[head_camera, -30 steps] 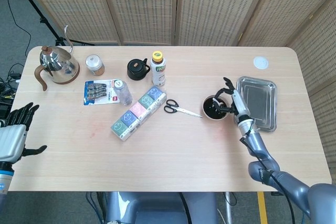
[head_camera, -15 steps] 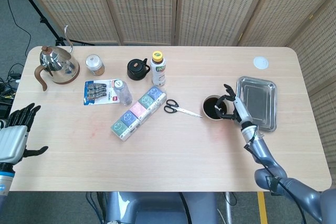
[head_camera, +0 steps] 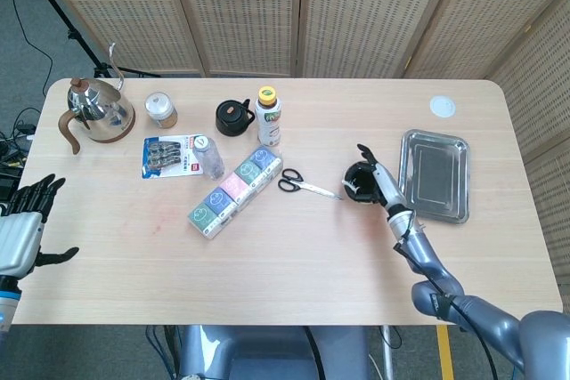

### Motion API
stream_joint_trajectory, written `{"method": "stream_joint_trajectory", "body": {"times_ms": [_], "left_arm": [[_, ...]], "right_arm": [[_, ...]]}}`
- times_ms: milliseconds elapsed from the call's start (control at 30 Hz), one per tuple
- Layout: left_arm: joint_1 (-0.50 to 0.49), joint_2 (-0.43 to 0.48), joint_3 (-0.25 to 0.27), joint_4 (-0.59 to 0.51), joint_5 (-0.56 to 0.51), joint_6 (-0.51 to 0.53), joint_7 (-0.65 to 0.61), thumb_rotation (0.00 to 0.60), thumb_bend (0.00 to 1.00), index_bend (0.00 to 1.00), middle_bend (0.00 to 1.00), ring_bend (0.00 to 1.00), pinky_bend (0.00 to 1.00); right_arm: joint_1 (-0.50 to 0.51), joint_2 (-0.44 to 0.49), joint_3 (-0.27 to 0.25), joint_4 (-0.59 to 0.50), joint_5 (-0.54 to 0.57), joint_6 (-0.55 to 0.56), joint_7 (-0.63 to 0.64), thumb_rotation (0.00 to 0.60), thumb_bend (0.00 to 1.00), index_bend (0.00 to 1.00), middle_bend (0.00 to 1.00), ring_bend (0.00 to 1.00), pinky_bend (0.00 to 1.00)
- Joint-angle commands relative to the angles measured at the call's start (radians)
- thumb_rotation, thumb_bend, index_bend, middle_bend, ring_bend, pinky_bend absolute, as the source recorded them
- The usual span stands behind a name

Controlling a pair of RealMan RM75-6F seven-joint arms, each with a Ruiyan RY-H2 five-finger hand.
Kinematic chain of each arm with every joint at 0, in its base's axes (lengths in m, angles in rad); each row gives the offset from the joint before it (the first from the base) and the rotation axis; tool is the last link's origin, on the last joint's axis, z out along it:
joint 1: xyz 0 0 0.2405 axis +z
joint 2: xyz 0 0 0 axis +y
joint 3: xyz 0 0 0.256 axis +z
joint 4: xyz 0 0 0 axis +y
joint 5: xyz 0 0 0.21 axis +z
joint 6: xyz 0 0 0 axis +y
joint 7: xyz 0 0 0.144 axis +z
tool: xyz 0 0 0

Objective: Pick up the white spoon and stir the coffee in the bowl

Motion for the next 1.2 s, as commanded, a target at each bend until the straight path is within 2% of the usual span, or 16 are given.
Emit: {"method": "stream_joint_trajectory", "body": {"times_ms": [33, 333, 533, 833, 867, 900, 967, 1033, 1133, 1200], "left_arm": [[-0.001, -0.001, -0.004, 0.004, -0.012, -0.002, -0.001, 0.6, 0.0, 0.0, 0.0, 0.0, 0.0], [-0.008, -0.011, -0.004, 0.003, -0.027, -0.009, 0.023, 0.6, 0.0, 0.0, 0.0, 0.0, 0.0], [-0.014, -0.025, -0.001, -0.003, -0.028, -0.009, 0.056, 0.6, 0.0, 0.0, 0.0, 0.0, 0.0], [-0.01, -0.029, 0.005, -0.013, -0.016, 0.001, 0.066, 0.6, 0.0, 0.0, 0.0, 0.0, 0.0], [-0.009, -0.028, 0.006, -0.014, -0.015, 0.002, 0.065, 0.6, 0.0, 0.0, 0.0, 0.0, 0.0], [-0.008, -0.028, 0.006, -0.014, -0.014, 0.003, 0.065, 0.6, 0.0, 0.0, 0.0, 0.0, 0.0], [-0.007, -0.027, 0.007, -0.014, -0.014, 0.004, 0.063, 0.6, 0.0, 0.0, 0.0, 0.0, 0.0], [-0.007, -0.026, 0.007, -0.013, -0.014, 0.004, 0.06, 0.6, 0.0, 0.0, 0.0, 0.0, 0.0], [-0.006, -0.025, 0.006, -0.011, -0.013, 0.003, 0.056, 0.6, 0.0, 0.0, 0.0, 0.0, 0.0], [-0.006, -0.023, 0.006, -0.01, -0.012, 0.003, 0.054, 0.6, 0.0, 0.0, 0.0, 0.0, 0.0]], "right_arm": [[0.031, -0.041, 0.022, 0.071, 0.017, -0.019, 0.0, 0.6, 0.44, 0.56, 0.0, 0.0, 0.0], [0.016, -0.02, 0.023, 0.1, -0.003, 0.002, 0.051, 0.6, 0.44, 0.56, 0.0, 0.0, 0.0], [-0.029, 0.044, -0.002, 0.042, -0.031, 0.037, 0.069, 0.6, 0.44, 0.56, 0.0, 0.0, 0.0], [-0.052, 0.073, -0.032, 0.002, -0.048, 0.038, 0.071, 0.6, 0.43, 0.56, 0.0, 0.0, 0.0], [-0.051, 0.074, -0.035, 0.001, -0.051, 0.038, 0.068, 0.6, 0.4, 0.56, 0.0, 0.0, 0.0], [-0.051, 0.075, -0.038, 0.0, -0.055, 0.04, 0.065, 0.6, 0.33, 0.54, 0.0, 0.0, 0.0], [-0.05, 0.078, -0.046, 0.002, -0.066, 0.05, 0.041, 0.6, 0.12, 0.45, 0.0, 0.0, 0.0], [-0.052, 0.078, -0.048, 0.0, -0.069, 0.062, 0.021, 0.6, 0.02, 0.35, 0.0, 0.0, 0.0], [-0.054, 0.083, -0.047, -0.008, -0.065, 0.072, 0.003, 0.6, 0.0, 0.24, 0.0, 0.0, 0.0], [-0.057, 0.09, -0.045, -0.018, -0.061, 0.08, -0.013, 0.6, 0.0, 0.22, 0.0, 0.0, 0.0]]}}
